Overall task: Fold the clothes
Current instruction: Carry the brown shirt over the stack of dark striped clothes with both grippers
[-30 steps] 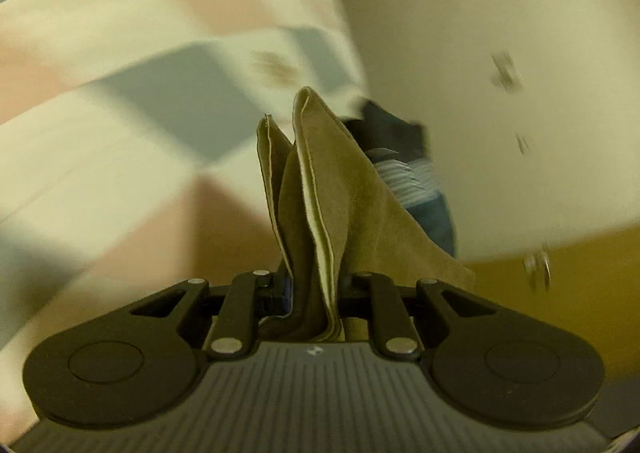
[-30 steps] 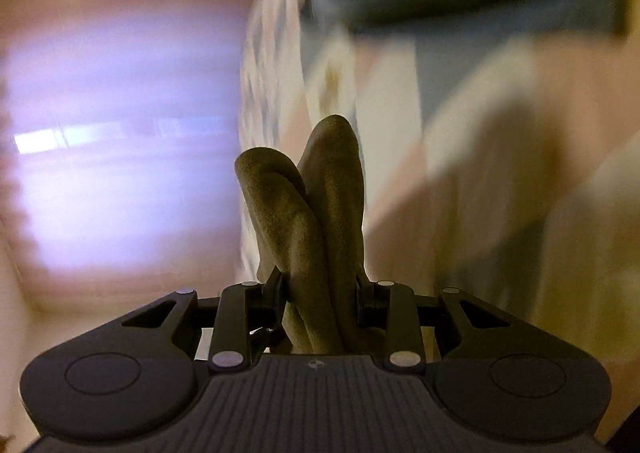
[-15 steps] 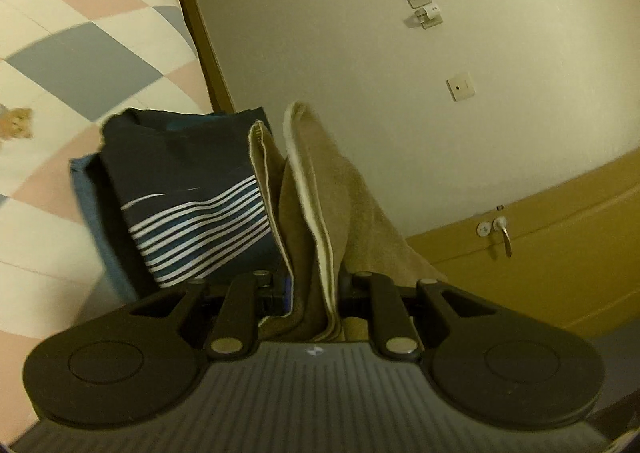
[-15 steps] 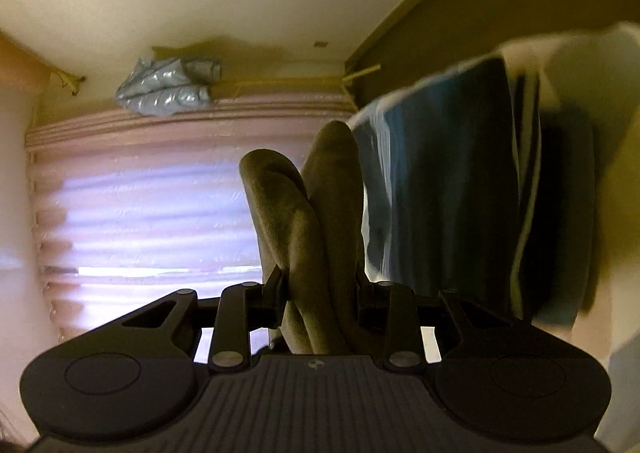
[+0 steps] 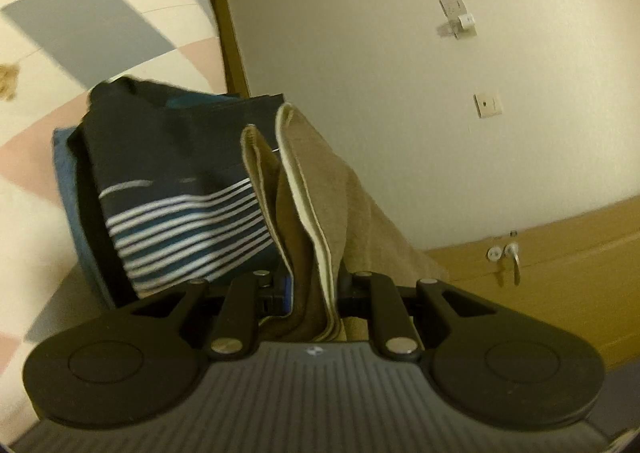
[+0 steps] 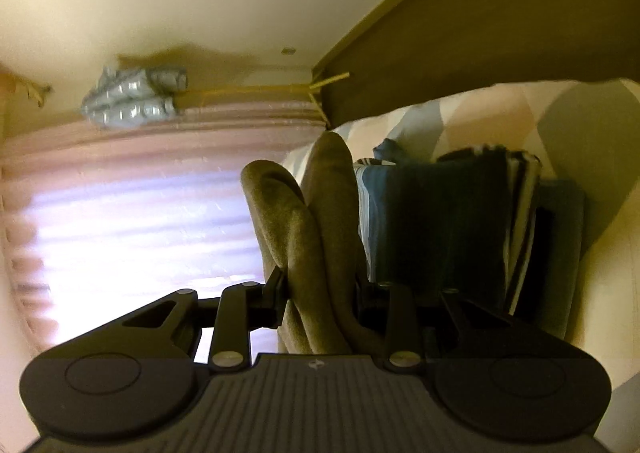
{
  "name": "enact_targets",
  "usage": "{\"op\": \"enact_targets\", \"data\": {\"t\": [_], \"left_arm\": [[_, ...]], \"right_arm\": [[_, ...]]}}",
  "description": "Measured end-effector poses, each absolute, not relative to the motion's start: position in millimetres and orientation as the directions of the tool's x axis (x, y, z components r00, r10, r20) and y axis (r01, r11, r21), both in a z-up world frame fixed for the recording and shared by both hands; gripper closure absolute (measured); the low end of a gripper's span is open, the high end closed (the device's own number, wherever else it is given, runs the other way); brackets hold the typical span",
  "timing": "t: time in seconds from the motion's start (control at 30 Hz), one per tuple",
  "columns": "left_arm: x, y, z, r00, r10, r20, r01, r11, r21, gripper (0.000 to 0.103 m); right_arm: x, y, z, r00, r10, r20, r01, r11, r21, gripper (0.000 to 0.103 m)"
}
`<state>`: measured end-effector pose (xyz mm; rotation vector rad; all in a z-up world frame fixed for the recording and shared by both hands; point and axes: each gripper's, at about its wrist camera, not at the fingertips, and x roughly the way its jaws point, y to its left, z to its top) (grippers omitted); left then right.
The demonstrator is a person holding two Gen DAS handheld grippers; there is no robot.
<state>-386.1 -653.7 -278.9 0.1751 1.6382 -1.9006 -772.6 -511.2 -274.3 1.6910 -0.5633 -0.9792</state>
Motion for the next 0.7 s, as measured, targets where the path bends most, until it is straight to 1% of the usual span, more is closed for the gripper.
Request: {"op": "enact_targets", "data": {"t": [0.1, 0.3, 0.37, 0.43, 0.47, 0.53, 0.6, 0.67, 0.7], "left_arm": [[-396.4, -673.0, -267.9, -0.803, -0.320, -0.503, 0.558, -0.104, -0.823, 0.090], [-422.4, -717.6, -233.8, -0.798, -0.261, -0.543, 0.597, -0.225, -0.770, 0.090], [-433.1, -732.5, -228.0, -0.788, -0.237, -0.568, 0.615, -0.265, -0.743, 0.090], [-445.2, -747.9, -235.8, -0.766, -0.203, -0.610, 0.642, -0.286, -0.711, 0.090], [-451.9, -756.1, -243.0, -0.750, -0.183, -0.635, 0.658, -0.294, -0.693, 0.089], [-464.7, -771.5, -257.5, -0.716, -0.145, -0.683, 0.688, -0.308, -0.657, 0.089], [-469.5, -777.4, -270.3, -0.699, -0.118, -0.705, 0.702, -0.303, -0.645, 0.088], [-462.8, -777.9, -271.9, -0.718, -0.123, -0.685, 0.687, -0.283, -0.670, 0.086], [-457.8, -777.6, -271.2, -0.733, -0.129, -0.668, 0.674, -0.271, -0.687, 0.085]], "right_arm": [[-766.5, -483.7, -292.1, 0.492, -0.821, -0.291, -0.019, -0.344, 0.939, 0.072], [-736.4, -439.5, -318.6, 0.319, -0.928, -0.193, -0.245, -0.278, 0.929, 0.072], [-722.2, -434.3, -325.7, 0.262, -0.948, -0.181, -0.298, -0.258, 0.919, 0.072], [-706.5, -426.8, -336.1, 0.194, -0.964, -0.182, -0.344, -0.241, 0.907, 0.071], [-701.3, -426.8, -343.1, 0.187, -0.963, -0.196, -0.345, -0.251, 0.904, 0.070], [-696.4, -429.1, -354.3, 0.210, -0.940, -0.270, -0.305, -0.325, 0.895, 0.059], [-699.6, -430.4, -354.5, 0.231, -0.921, -0.313, -0.197, -0.359, 0.912, 0.053], [-709.7, -429.8, -343.0, 0.248, -0.909, -0.334, -0.071, -0.361, 0.930, 0.052], [-715.7, -429.9, -335.6, 0.259, -0.898, -0.356, 0.009, -0.367, 0.930, 0.049]]}}
